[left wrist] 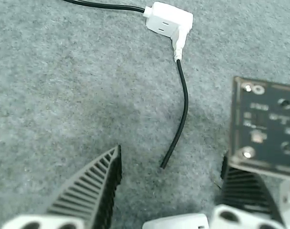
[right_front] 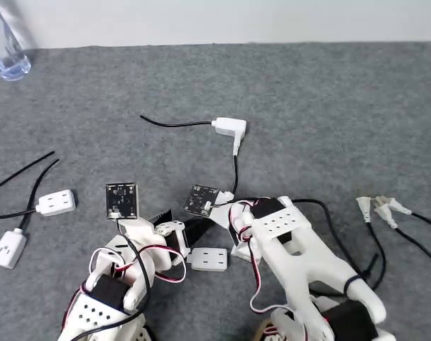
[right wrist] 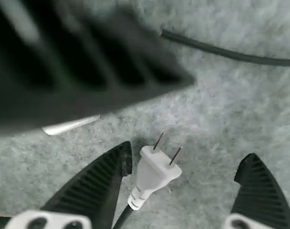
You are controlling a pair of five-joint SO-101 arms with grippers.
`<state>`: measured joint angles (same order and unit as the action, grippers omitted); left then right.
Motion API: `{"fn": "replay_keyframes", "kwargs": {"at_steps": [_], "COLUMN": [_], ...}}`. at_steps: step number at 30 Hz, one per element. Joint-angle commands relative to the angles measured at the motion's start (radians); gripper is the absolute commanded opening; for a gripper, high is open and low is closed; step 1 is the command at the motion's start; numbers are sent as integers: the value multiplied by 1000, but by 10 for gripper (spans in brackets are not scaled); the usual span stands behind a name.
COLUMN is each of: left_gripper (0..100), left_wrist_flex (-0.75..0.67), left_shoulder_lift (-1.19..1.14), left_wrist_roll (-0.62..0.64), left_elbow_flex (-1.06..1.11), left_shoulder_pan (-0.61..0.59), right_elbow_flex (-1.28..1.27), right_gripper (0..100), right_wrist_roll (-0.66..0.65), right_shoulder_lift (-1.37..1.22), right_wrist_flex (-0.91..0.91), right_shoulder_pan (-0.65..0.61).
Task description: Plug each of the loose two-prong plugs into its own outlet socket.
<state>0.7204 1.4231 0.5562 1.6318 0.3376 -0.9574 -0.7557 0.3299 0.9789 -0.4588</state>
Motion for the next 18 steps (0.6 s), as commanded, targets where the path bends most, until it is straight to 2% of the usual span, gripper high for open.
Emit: {"fn": "replay_keyframes", "kwargs": {"at_steps": [1, 7, 18], "left_gripper": [319, 319, 319], "left_wrist_flex": [-29, -29, -26], "left_shoulder_lift": [8, 8, 8], "left_wrist_roll": [3, 3, 3], "left_elbow_flex": [-8, -7, -5], "left_shoulder_pan": [0, -2, -3], "right_elbow_flex": [32, 32, 8], "right_gripper": [340, 340, 322], "right_wrist_roll": [12, 12, 3], "right_shoulder_lift": [-2, 7, 5], "right_wrist_flex": [-35, -16, 12], "right_shoulder_pan": [27, 76, 73]}}
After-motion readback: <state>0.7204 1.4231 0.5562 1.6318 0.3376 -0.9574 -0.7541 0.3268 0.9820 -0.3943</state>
